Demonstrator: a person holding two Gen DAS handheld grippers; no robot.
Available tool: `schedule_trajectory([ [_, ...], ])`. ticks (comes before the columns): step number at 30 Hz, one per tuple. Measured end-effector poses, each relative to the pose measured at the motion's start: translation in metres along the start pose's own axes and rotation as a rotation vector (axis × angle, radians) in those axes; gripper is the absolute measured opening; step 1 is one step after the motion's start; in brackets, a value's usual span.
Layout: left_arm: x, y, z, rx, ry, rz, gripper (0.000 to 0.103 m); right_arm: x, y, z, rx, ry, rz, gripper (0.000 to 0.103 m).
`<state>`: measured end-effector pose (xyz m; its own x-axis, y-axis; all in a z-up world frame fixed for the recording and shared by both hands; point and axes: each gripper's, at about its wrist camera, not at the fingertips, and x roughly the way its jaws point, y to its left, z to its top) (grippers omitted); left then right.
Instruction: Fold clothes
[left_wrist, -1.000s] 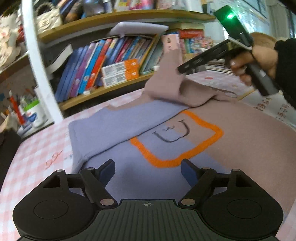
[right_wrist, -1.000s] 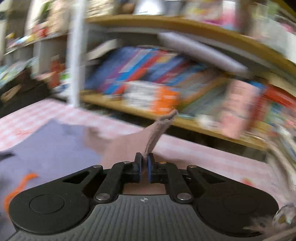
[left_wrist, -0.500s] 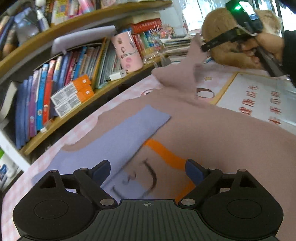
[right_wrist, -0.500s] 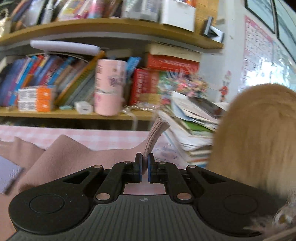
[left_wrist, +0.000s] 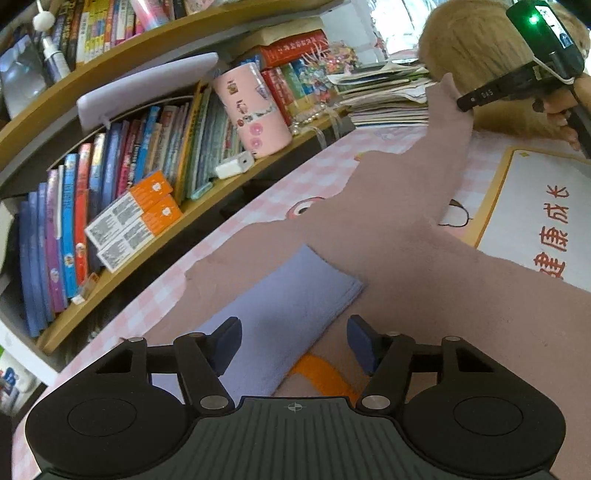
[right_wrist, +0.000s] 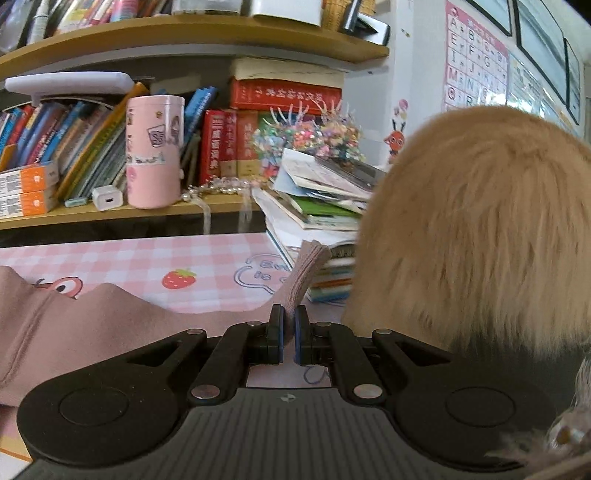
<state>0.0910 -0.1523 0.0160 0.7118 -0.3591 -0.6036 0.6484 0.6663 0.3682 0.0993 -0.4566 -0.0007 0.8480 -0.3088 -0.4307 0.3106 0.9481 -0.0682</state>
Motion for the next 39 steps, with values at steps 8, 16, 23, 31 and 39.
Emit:
schedule_trajectory([
  [8, 0.017, -0.021, 0.012, 0.066, -0.031, 0.039, 0.056, -0.018, 0.008, -0.004, -0.002, 0.026, 0.029, 0.036],
  [16, 0.029, -0.023, 0.015, 0.044, -0.05, 0.075, 0.007, -0.093, 0.051, -0.029, -0.033, 0.046, 0.353, 0.046],
  [23, -0.05, 0.051, -0.009, -0.317, -0.281, 0.083, 0.004, -0.126, 0.091, -0.05, -0.129, 0.126, 0.52, 0.043],
  [31, -0.185, 0.196, -0.113, -0.607, -0.396, 0.365, 0.004, -0.122, 0.112, -0.06, -0.148, 0.184, 0.532, 0.043],
  [39, -0.209, 0.269, -0.199, -0.71, -0.22, 0.608, 0.004, -0.129, 0.119, -0.07, -0.134, 0.22, 0.506, 0.039],
])
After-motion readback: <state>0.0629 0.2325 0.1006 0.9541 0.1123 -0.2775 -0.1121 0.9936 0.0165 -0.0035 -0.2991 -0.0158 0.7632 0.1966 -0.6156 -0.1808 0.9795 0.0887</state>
